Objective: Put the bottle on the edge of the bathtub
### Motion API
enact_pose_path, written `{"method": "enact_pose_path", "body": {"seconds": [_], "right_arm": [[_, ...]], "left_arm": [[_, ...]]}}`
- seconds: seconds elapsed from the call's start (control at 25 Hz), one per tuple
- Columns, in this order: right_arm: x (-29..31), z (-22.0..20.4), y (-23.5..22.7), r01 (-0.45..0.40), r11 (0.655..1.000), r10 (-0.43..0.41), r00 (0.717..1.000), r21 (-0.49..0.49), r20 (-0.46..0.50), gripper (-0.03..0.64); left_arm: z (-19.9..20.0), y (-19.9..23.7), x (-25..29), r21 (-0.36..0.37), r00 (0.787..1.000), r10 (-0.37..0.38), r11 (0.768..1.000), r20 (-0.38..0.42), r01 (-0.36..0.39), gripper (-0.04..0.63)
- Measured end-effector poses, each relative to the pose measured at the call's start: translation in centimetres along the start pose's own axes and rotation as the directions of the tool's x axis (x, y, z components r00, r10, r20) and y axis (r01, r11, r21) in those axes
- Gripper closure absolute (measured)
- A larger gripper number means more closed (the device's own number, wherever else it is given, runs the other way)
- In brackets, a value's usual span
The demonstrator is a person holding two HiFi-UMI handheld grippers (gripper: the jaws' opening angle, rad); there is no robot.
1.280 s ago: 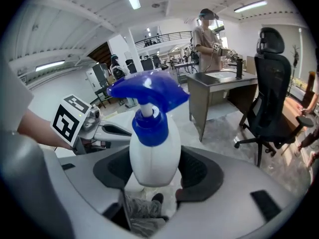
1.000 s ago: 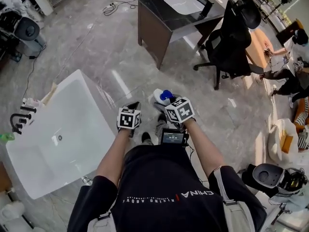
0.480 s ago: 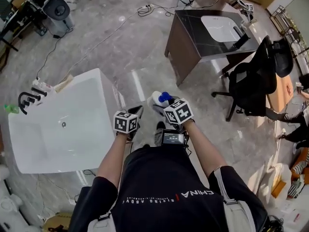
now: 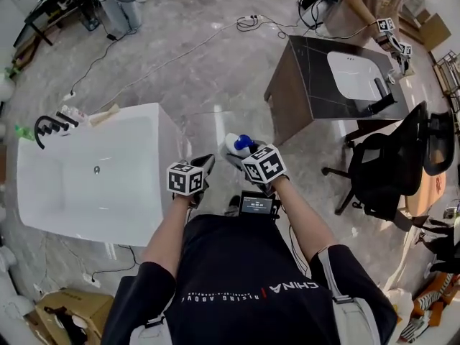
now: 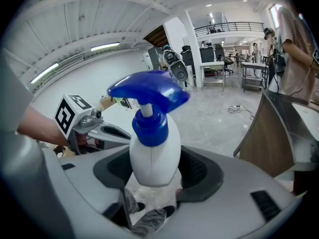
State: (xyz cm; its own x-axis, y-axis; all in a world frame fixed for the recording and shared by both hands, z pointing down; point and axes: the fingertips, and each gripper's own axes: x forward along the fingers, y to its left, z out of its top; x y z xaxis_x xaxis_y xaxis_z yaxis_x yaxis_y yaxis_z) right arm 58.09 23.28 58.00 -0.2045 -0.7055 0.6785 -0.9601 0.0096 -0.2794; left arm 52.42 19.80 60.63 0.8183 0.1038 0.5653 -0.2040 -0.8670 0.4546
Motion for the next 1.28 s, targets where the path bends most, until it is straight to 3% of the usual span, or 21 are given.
{"method": "enact_pose_path", "body": {"seconds": [0.44, 0.76, 1.0, 1.28], "right_arm": [[4.4, 3.7, -1.4, -0.087, 0.995, 0.085, 0.996, -0.048, -0.036, 0.348], [10.7, 9.2, -2.7, -0.112, 0.983, 0.099, 0.991, -0.145, -0.092, 0.348], [16.3, 16.0, -2.4, -0.145, 0.974, 0.127, 0.986, -0.177, -0.106, 0.348], [23.0, 21.9, 0.5, -0.204, 0.950, 0.174, 0.974, -0.234, -0.143, 0.348]], "left_arm": [[2.6, 4.6, -0.5, -0.079, 0.994, 0.090, 0.993, 0.055, -0.085, 0.588], [6.3, 12.7, 0.1, -0.206, 0.983, 0.147, 0.971, 0.114, -0.121, 0.588], [11.5, 18.7, -1.0, -0.222, 0.972, 0.174, 0.965, 0.161, -0.136, 0.588], [13.3, 26.6, -5.4, -0.295, 0.943, 0.264, 0.935, 0.201, -0.199, 0.588]]}}
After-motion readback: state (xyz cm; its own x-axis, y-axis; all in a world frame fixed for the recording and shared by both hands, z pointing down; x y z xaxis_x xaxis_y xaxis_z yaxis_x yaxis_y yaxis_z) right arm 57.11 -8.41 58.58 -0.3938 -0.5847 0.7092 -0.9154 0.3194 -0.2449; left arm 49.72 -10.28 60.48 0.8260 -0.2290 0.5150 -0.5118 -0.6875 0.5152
